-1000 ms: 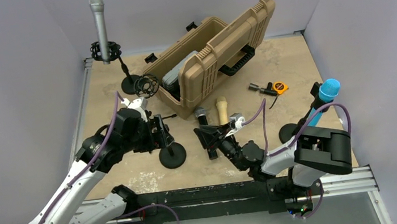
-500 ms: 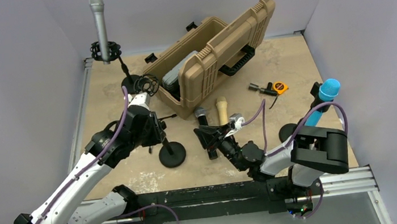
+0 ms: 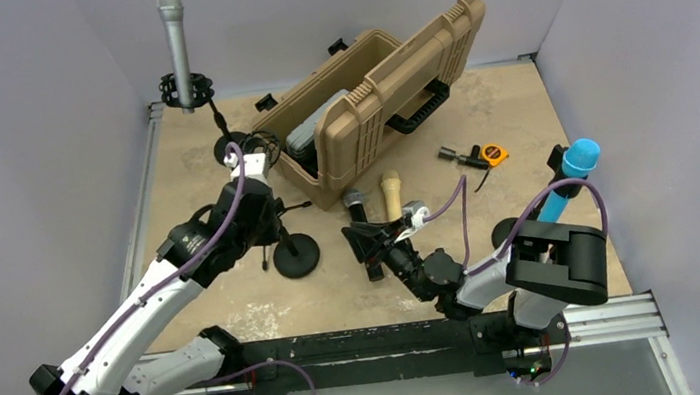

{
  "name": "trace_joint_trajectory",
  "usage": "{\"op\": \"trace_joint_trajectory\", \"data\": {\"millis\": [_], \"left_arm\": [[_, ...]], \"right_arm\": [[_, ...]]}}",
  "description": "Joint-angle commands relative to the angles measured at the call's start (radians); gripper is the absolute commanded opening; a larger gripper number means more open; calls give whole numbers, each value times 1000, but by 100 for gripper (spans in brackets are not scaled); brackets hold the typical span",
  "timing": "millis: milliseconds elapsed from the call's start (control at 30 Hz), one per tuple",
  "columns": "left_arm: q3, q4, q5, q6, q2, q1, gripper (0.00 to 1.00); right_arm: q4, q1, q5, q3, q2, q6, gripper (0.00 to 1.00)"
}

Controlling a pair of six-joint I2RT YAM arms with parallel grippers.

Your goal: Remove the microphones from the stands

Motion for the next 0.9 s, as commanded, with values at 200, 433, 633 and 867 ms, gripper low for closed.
{"op": "trace_joint_trajectory", "data": {"millis": [200, 433, 633, 867], "left_arm": [[66, 183, -102, 174, 67, 2, 0], [86, 234, -90, 222, 115, 3, 0], [115, 212, 4, 252, 93, 4, 80], [186, 105, 69, 298, -42, 42, 96]], "right_arm": [[88, -13, -1, 8, 6, -6, 29], [121, -16, -17, -20, -25, 3, 28], [86, -18, 1, 5, 8, -1, 27], [122, -24, -26, -11, -13, 2, 27]]}}
